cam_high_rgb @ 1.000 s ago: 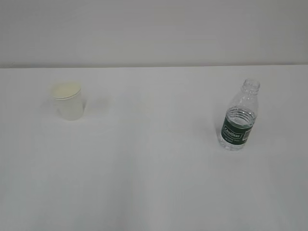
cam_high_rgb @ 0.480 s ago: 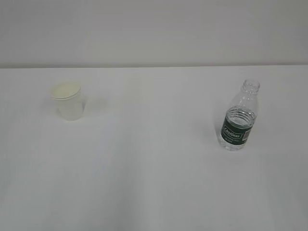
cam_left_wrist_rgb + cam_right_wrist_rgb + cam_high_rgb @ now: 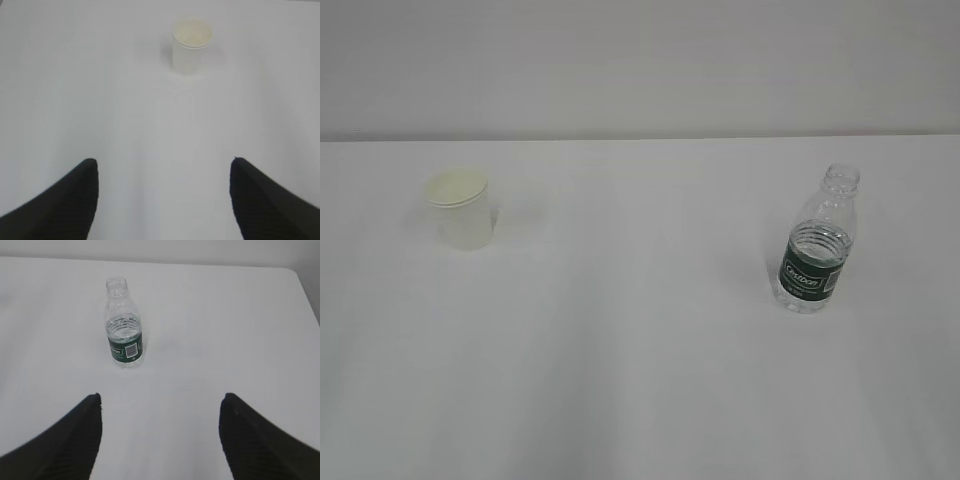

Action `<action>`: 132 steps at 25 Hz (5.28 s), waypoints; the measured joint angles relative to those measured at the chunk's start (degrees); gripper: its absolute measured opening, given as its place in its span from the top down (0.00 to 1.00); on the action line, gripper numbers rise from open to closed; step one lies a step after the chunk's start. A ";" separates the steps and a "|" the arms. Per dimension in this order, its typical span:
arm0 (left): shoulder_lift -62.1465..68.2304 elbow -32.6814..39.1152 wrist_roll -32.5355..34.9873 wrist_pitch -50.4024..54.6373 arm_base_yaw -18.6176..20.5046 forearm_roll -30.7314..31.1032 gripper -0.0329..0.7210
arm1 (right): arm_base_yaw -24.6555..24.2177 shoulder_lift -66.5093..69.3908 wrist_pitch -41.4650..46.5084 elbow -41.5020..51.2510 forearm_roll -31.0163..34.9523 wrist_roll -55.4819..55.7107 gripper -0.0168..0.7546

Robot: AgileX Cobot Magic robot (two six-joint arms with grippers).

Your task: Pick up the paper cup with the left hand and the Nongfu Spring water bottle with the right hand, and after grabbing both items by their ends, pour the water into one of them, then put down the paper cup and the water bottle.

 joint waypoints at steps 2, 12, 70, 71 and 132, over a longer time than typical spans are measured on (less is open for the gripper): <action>2.12 0.00 0.00 -2.14 -0.24 -0.21 0.18 | 0.00 1.02 -1.44 0.00 0.00 0.00 0.27; 9.02 0.00 0.00 -10.44 -4.00 -0.21 0.18 | 0.00 3.96 -10.11 0.00 0.12 0.00 0.27; 43.60 22.20 0.40 -81.24 -0.63 -6.87 0.18 | 0.00 54.22 -106.30 33.42 2.19 3.09 0.27; 43.60 22.20 0.40 -80.63 -0.86 -6.90 0.18 | 0.00 55.85 -107.60 33.42 1.75 3.09 0.27; 74.30 27.76 -1.30 -112.08 -11.78 4.11 0.19 | 0.00 82.12 -118.40 31.98 -14.55 3.95 0.14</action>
